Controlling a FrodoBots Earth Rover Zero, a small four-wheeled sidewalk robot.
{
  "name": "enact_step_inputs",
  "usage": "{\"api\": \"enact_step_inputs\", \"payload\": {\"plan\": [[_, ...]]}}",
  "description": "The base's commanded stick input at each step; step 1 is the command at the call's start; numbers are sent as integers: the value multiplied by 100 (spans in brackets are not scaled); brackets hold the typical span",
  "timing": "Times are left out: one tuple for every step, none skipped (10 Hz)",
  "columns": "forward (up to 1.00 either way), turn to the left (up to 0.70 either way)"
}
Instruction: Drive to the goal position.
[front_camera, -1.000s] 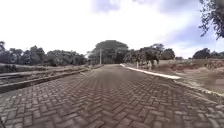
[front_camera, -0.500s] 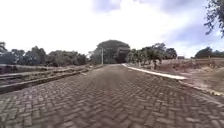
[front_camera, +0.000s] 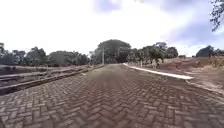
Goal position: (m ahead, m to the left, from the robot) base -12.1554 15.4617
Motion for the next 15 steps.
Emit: {"api": "enact_step_inputs", "payload": {"plan": [[0,0],[-25,0],[-70,0],[-70,0],[-70,0],[-70,0],[-70,0],[-70,0],[-70,0],[-70,0],[-70,0],[-70,0],[-70,0],[-70,0],[-70,0]]}}
